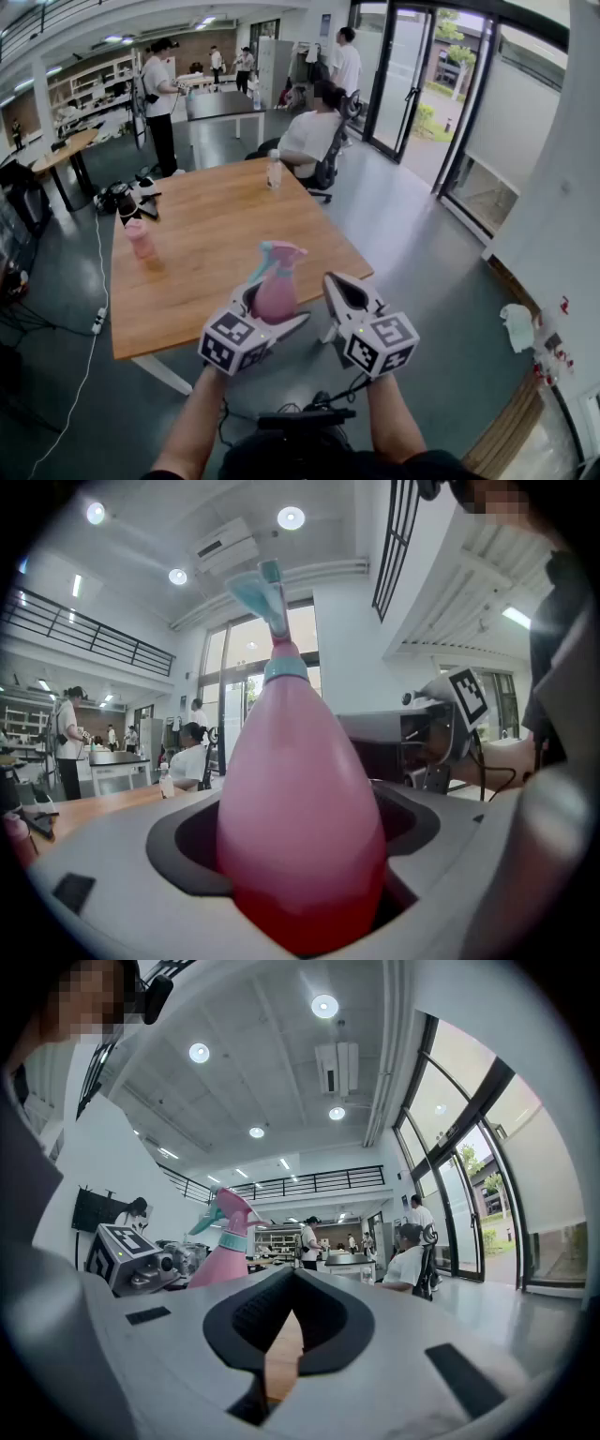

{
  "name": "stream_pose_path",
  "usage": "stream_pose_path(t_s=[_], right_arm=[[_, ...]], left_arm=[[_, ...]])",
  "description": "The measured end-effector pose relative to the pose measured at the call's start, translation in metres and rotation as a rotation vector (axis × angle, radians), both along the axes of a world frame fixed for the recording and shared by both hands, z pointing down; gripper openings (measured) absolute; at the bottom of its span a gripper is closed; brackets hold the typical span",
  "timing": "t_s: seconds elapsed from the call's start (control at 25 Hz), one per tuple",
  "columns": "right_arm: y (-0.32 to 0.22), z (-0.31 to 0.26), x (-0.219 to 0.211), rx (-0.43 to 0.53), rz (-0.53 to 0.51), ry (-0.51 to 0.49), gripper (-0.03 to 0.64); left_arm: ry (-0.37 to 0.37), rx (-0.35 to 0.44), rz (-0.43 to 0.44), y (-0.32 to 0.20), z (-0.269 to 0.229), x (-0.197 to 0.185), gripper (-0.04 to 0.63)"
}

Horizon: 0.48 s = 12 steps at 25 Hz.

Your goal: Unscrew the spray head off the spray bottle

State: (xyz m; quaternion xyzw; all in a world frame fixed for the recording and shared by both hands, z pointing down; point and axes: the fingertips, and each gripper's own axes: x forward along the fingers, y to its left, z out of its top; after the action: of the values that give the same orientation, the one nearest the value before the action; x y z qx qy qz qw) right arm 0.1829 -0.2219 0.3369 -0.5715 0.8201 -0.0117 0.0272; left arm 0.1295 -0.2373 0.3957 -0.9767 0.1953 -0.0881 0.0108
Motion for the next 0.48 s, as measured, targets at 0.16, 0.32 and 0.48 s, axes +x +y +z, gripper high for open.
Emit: stream_pose_path(t_s=[0.16,0.32,0.48], right_arm=[[0.0012,-0.0001,0.0016,-0.005,-0.004,-0.026,0.010],[-0.0006,0.0002,0.0021,-0.001,-0.005,-0.026,0.011],[-0.0024,-0.0002,-0.0003,-0.003,0.002,-0.021,0.011]], left_arm=[[0.001,0.001,0.003,0.0022,-0.0021,0.0011,0.434],[0.001,0.005,-0.001,0.0001,-0.0039,0.0007,0.434],[0.003,0.005,0.002,-0.0018,-0.0045,-0.0007,0.434]])
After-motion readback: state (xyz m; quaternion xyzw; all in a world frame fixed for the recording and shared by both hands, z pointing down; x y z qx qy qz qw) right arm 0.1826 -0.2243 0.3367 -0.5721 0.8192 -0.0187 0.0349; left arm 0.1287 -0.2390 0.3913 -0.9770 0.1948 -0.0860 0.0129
